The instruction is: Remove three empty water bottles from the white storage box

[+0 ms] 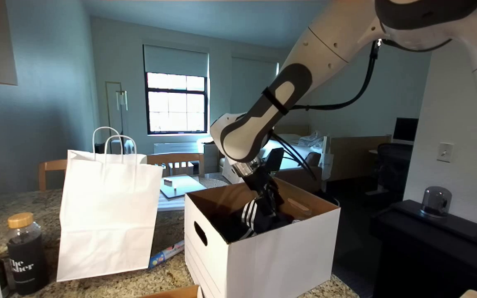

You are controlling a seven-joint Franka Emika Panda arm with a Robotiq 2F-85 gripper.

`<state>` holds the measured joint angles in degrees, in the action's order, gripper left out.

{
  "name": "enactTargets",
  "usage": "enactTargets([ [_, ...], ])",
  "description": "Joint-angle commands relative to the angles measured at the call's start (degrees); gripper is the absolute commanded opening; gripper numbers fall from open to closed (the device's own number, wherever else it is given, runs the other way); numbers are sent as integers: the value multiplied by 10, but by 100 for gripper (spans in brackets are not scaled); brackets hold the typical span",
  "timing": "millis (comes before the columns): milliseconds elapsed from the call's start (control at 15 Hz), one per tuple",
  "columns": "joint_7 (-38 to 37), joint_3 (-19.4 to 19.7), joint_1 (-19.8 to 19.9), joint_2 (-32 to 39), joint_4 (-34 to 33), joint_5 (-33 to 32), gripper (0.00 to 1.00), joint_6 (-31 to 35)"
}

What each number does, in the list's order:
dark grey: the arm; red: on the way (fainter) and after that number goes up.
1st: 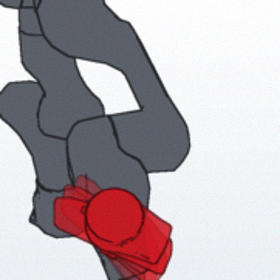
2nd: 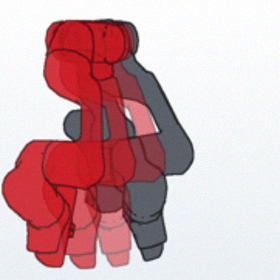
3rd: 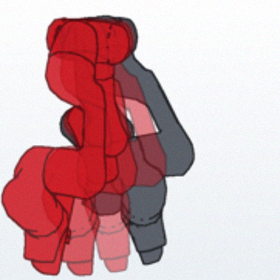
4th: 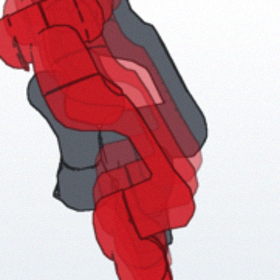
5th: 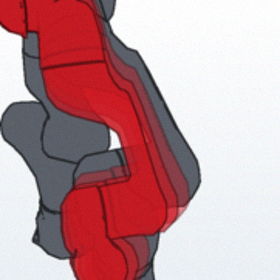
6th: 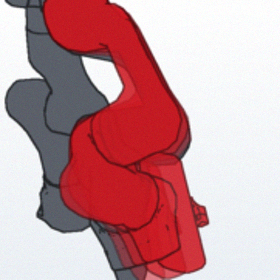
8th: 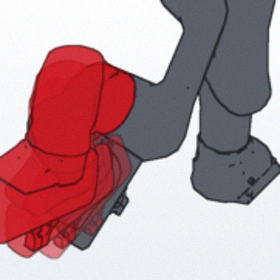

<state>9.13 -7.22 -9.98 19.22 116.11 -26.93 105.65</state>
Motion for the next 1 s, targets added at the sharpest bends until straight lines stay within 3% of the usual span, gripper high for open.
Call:
enactTargets([
  [0, -27, 10, 6, -9, 11, 3, 100, 3],
  [400, -19, 36, 14, 9, 7, -18, 100, 5],
  [933, -94, 46, 39, 36, 23, 60, 100, 107],
])
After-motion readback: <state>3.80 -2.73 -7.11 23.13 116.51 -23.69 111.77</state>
